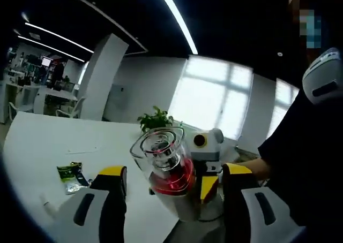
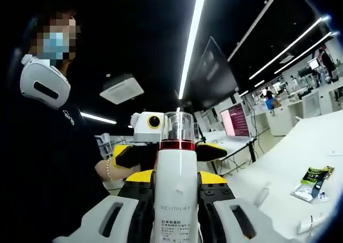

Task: Arrange the skincare products in the storage area until every visible bottle or jar stands upright without overlapping.

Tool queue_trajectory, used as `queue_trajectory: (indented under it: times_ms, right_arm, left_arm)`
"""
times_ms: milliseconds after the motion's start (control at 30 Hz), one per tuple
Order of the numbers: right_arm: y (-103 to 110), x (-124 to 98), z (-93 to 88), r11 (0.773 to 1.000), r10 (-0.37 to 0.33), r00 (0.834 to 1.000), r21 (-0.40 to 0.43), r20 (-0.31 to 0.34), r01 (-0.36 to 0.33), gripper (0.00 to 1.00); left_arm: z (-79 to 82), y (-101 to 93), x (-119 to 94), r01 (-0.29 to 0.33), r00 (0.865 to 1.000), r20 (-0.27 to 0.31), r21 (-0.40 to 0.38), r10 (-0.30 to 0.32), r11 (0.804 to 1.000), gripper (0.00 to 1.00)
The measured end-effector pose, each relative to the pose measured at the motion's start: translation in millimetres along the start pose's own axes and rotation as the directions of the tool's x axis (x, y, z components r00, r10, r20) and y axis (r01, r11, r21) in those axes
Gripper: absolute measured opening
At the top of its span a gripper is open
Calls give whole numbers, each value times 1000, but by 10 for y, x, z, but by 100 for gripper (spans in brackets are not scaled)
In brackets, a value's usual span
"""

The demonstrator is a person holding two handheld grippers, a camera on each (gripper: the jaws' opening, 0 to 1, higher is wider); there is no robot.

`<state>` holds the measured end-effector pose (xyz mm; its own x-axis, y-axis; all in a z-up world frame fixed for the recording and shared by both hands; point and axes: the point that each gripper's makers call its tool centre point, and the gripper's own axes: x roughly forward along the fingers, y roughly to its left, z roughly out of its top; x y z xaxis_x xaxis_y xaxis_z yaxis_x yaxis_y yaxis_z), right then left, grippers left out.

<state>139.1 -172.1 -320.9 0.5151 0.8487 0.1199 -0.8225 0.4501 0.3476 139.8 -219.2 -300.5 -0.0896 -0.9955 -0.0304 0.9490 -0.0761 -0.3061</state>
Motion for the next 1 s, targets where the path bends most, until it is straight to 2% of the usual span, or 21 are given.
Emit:
queue_trajectory:
  times_ms: [133, 233, 367, 500, 600, 667, 733, 767, 867, 933, 1000]
  right_arm:
    - [83, 14, -11, 999, 38, 999, -19, -10, -38, 21]
    - [129, 30, -44, 998, 62, 998, -24, -30, -63, 21]
    - [117, 22, -47, 997, 68, 997, -29, -34, -69, 21]
    - [56, 19, -13, 998, 39, 999, -40, -27, -40, 22]
    - [-27, 27, 35, 997, -11, 1000, -82, -28, 9, 22]
    - [-52, 28, 26, 995, -32, 998, -94, -55, 27, 22]
    - [-115, 19, 45, 987, -80, 995, -143, -58, 71, 23]
    - [-143, 15, 84, 979, -111, 993, -178, -38, 102, 24]
    - [-199, 9, 133, 964, -186, 982, -199, -29, 176, 25]
    - [-260, 14, 183, 934, -260, 965, -258, -23, 246, 26]
    - [-317, 21, 180, 890, -346, 937, -333, -52, 311, 28]
  left_arm:
    - [-8, -78, 46, 8, 1000, -14, 28, -8, 1000, 54]
    - [-14, -107, 65, 11, 1000, -27, 69, -9, 998, 40]
    - [-12, -128, 98, -3, 999, -39, 101, 7, 995, 39]
    - [3, -102, 141, -55, 997, -57, 102, 61, 993, 37]
    - [34, 6, 148, -113, 992, -50, 83, 118, 990, 32]
    - [43, 60, 167, -141, 987, -58, 116, 149, 983, 32]
    - [47, 101, 183, -162, 982, -73, 130, 172, 978, 32]
    - [64, 93, 197, -172, 981, -62, 127, 181, 977, 32]
    - [116, 200, 198, -208, 977, -36, 86, 211, 974, 32]
    - [150, 301, 215, -245, 969, -22, 72, 247, 967, 31]
    - [170, 369, 250, -278, 959, -28, 83, 281, 957, 31]
